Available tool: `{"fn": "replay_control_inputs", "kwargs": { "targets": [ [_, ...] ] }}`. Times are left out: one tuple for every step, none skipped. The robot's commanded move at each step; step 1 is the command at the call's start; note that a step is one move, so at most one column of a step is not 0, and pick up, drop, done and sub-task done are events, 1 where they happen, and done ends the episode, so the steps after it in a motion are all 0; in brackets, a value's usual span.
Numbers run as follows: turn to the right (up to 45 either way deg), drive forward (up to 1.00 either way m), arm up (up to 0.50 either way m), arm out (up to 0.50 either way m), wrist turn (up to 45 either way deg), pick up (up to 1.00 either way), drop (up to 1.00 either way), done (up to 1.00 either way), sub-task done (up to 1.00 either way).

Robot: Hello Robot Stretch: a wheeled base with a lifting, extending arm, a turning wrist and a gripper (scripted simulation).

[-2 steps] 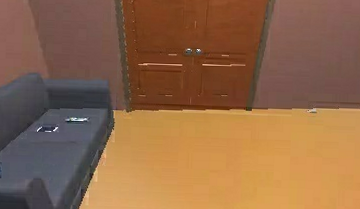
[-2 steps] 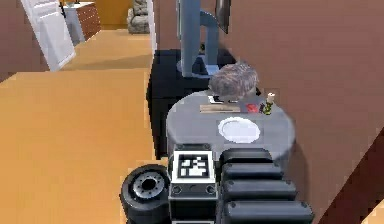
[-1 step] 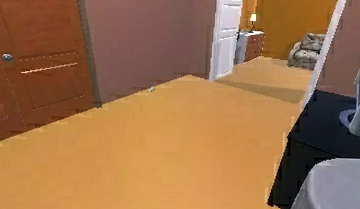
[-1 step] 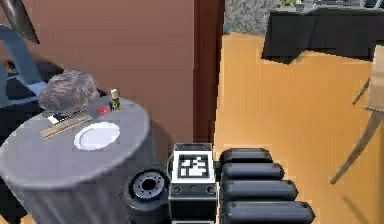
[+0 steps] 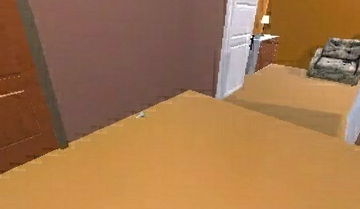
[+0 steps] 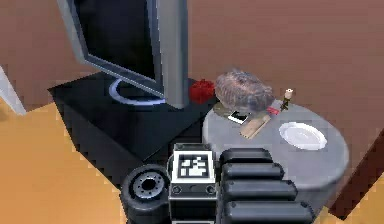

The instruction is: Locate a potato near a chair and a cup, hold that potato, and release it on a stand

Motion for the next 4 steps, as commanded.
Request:
{"fn": "replay_control_inputs", "kwargs": {
  "targets": [
    [6.0, 0.0, 0.0, 0.0, 0.0, 0.0, 0.0, 0.0, 0.0],
    [0.0, 0.35, 0.0, 0.0, 0.0, 0.0, 0.0, 0.0, 0.0],
    [33.0, 0.0, 0.0, 0.0, 0.0, 0.0, 0.0, 0.0, 0.0],
    [0.0, 0.85, 0.0, 0.0, 0.0, 0.0, 0.0, 0.0, 0.0]
  ]
}}
